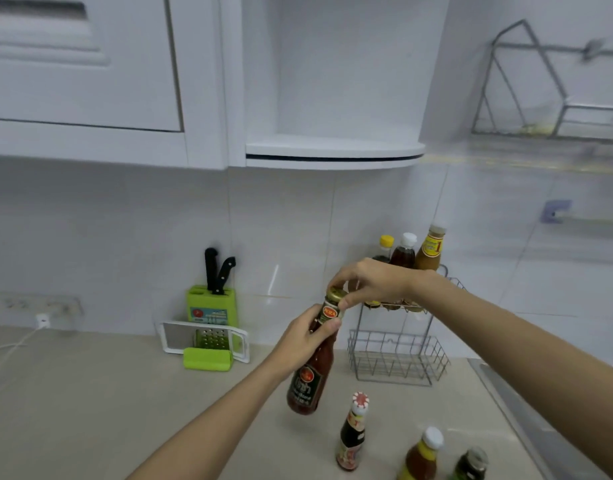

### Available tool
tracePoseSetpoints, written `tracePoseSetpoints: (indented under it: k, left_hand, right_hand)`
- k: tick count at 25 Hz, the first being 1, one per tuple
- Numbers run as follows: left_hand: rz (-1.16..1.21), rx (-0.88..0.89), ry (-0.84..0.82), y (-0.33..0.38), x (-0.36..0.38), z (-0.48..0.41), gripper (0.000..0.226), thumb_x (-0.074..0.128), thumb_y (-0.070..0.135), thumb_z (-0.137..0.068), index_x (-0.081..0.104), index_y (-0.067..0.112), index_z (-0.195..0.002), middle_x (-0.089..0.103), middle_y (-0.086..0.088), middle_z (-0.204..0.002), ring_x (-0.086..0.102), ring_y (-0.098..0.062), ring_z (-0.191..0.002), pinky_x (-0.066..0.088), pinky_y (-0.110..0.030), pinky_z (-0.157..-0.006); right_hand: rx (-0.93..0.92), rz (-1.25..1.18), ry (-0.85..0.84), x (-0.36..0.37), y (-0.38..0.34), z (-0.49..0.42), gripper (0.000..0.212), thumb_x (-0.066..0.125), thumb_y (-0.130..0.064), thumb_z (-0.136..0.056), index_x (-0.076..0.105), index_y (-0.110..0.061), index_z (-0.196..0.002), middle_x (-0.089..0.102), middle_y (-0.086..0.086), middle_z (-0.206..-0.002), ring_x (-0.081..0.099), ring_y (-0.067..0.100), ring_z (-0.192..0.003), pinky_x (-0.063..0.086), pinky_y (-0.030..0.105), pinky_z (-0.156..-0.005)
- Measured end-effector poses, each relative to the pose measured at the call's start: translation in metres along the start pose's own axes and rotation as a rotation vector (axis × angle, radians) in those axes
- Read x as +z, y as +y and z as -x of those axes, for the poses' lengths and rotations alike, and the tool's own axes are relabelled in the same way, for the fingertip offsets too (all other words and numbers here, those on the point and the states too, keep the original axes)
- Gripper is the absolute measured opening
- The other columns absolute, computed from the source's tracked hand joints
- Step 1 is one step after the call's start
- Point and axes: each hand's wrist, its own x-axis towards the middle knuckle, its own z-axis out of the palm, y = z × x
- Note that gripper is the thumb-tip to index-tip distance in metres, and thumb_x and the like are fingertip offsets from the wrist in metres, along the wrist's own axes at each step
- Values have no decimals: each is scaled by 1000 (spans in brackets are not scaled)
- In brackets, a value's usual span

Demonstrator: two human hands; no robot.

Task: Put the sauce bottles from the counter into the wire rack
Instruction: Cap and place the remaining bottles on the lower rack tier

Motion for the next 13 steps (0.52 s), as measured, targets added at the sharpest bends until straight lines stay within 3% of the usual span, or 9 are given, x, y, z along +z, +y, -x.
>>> tracePoseSetpoints:
  k: [2,4,11,13]
  left_hand:
    - [39,16,17,8,6,1,30,59,61,-83,62,33,-95,69,6,-79,66,-9,-70,54,-27,-65]
    - [66,33,48,14,10,-1,33,59,62,-82,62,31,-94,69,4,-77,66,-8,-67,52,-22,-61]
    - [-3,73,65,24,16,1,31,57,59,-84,61,30,-97,69,4,-79,66,-5,-67,52,-22,-62]
    - [-29,72,83,25,19,1,29,56,59,-85,60,32,-96,68,5,-80,65,-2,-68,51,-20,-62]
  right_hand:
    - [46,47,-10,-1,2,4,39,51,-49,-93,66,-13,-96,63,-10,-77,58,5,-67,41,18,-63]
    - [87,83,6,-3,1,5,46,44,-53,-94,63,-11,-88,55,-11,-65,52,1,-60,37,20,-58]
    - [56,311,56,12,2,13,71,29,-72,-88,65,-11,-88,63,7,-80,56,18,-72,39,29,-63]
    - [137,271,-17,10,-2,13,79,29,-78,-82,66,-9,-82,58,11,-70,52,19,-60,39,29,-58]
